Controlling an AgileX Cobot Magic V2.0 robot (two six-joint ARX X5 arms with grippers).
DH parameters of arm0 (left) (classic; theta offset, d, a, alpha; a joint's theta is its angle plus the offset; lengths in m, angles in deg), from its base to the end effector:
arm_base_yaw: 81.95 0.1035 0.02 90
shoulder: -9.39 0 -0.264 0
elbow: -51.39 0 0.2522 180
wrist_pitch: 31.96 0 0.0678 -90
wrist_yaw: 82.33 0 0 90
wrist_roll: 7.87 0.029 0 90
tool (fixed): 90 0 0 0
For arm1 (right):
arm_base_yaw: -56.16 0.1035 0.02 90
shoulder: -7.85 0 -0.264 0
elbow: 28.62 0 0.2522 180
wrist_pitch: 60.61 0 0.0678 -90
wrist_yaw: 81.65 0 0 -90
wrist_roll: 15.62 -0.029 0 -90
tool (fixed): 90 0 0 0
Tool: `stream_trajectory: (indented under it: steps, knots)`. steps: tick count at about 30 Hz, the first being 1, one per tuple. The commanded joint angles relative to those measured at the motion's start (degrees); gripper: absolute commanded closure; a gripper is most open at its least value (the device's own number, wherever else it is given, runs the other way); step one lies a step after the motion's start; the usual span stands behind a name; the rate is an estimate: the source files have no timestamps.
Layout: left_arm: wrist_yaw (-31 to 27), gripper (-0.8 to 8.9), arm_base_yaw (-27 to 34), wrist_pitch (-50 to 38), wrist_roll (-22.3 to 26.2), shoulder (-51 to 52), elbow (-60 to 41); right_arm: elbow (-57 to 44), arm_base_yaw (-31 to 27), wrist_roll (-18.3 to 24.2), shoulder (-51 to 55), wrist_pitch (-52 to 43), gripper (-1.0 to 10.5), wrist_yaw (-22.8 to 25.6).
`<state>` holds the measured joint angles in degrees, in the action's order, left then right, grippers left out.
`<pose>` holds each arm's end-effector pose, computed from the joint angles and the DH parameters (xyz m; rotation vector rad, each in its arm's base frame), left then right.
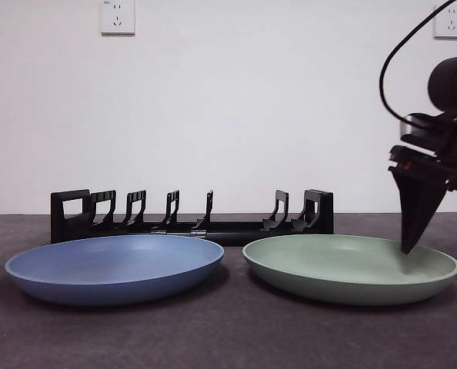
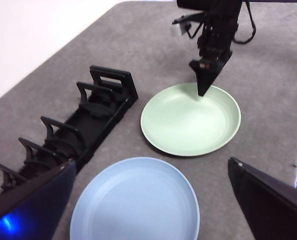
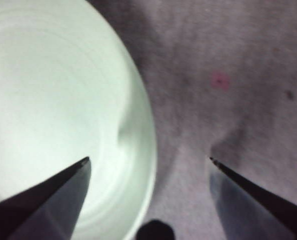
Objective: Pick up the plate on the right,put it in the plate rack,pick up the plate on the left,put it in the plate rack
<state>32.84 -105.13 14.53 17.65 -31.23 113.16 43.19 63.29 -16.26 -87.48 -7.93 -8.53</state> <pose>0.1237 -0.0664 0.3261 0.4035 0.2629 -0.9167 0.2952 0.0454 0.1729 0.1231 1.3358 0.3476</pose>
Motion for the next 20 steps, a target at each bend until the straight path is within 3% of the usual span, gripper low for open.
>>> stream_trajectory:
  steps: [1,4,11,20]
  knots:
    - [0.1,2.12,-0.2,-1.0,0.7,0.1,0.2,0.0,0.9,-0.8,-0.9,-1.1,6.2,0.2]
    - [0.1,2.12,-0.2,-1.0,0.7,0.0,0.2,0.0,1.7,-0.8,-0.9,-2.0,7.9,0.5]
    - [0.2,2.12,-0.4,-0.9,0.7,-0.4,0.2,0.0,1.9,-0.8,-0.9,-2.6,9.7,0.9]
    - [0.0,2.12,-3.2,-0.6,2.9,-1.3,0.2,0.7,1.8,-0.8,-0.5,-2.1,9.6,0.9]
